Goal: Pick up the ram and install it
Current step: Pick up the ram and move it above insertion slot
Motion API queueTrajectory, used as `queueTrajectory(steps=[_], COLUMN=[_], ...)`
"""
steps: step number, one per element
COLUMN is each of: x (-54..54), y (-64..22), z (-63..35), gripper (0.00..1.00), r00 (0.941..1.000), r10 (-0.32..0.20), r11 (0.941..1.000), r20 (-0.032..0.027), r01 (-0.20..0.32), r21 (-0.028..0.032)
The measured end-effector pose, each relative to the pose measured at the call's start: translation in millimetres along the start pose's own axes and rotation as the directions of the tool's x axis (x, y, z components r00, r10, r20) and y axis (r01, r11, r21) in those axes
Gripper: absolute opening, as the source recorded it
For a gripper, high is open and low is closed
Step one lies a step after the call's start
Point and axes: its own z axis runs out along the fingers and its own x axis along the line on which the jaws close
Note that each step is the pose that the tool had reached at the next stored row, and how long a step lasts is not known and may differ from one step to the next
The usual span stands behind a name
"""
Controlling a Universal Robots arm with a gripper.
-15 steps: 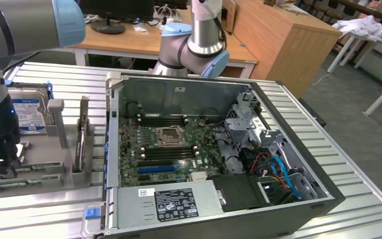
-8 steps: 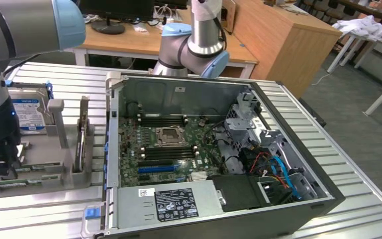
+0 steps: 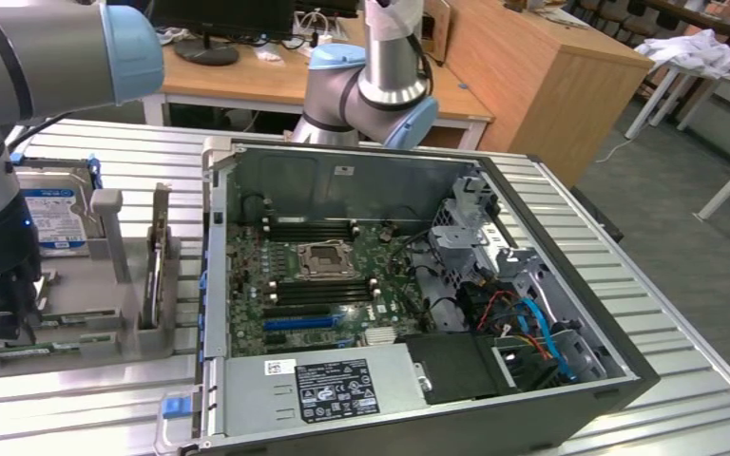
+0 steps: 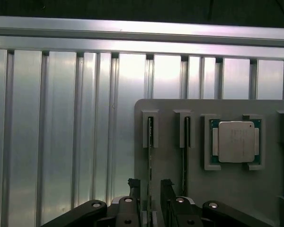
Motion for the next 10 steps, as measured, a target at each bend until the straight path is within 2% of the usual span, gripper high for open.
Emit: queueTrajectory(steps=[10], x=[0.0], y=[-0.1], z=[8.0], gripper=[0.31], r00=[1.0], r10=[0.0], r11=[1.0], r20=[0.0001], r01=[0.0], r21=[0.0005])
